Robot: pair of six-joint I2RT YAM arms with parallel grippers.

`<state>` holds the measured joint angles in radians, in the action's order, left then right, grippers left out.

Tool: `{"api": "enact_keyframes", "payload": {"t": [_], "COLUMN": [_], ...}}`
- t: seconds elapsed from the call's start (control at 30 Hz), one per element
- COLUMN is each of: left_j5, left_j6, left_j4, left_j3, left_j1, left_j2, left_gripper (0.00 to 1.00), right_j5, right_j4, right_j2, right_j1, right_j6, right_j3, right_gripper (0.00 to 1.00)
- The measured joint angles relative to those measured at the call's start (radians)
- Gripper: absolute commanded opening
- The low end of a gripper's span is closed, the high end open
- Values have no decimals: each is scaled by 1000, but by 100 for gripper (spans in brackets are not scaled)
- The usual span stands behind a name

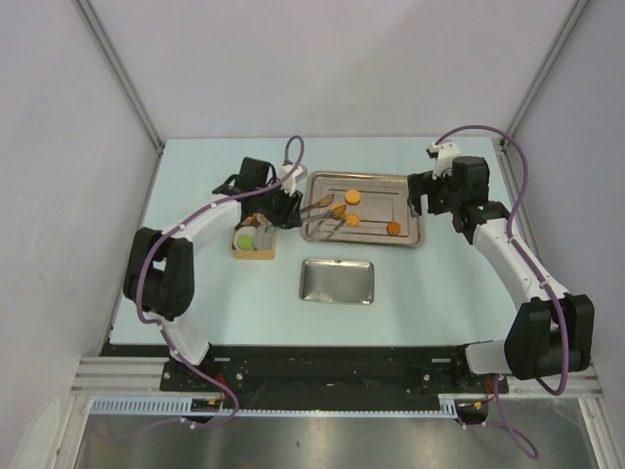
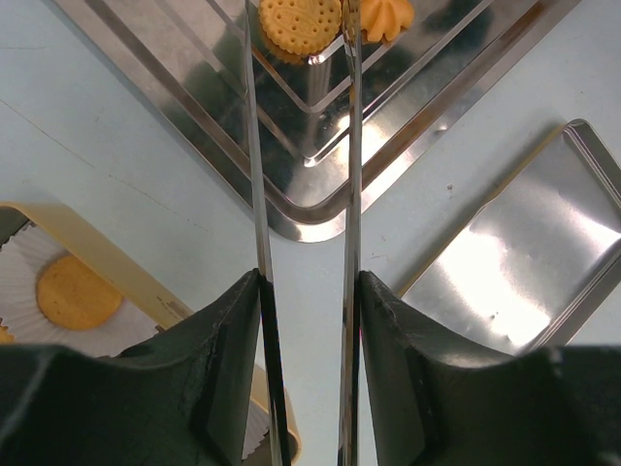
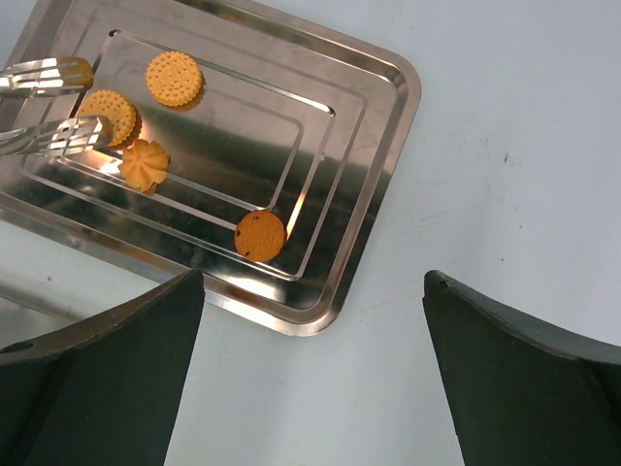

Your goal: Pack the cookies

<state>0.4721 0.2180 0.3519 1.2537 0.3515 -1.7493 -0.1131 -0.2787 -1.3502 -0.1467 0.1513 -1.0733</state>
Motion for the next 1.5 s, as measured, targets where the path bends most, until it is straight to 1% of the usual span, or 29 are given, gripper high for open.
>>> {"api": "enact_keyframes", "payload": {"t": [0.4,0.57,0.8,1.03,1.23,1.5], "left_j5": [0,-2,-13,-18,-18,-17], "left_j6": [0,1,1,2,2,3], "left_j4": [-4,-4,-5,-5,-7,-7], "left_j3": [-5,-5,-5,-5,-11,-64], "left_j1": [6,14,15,15,15,16], "left_j2": [-29,-49,-51,-51,-45,22], "left_gripper": [49,47,41,30,26,23], "right_j5": [0,0,0,0,-1,-5], "right_j4": [0,0,0,0,0,0], "right_j2": [0,0,0,0,0,0], "right_j1": [0,0,0,0,2,6], "right_j6": [0,0,0,0,0,0], "right_j3": [0,0,0,0,0,0], "right_gripper": [100,100,100,100,100,100]}}
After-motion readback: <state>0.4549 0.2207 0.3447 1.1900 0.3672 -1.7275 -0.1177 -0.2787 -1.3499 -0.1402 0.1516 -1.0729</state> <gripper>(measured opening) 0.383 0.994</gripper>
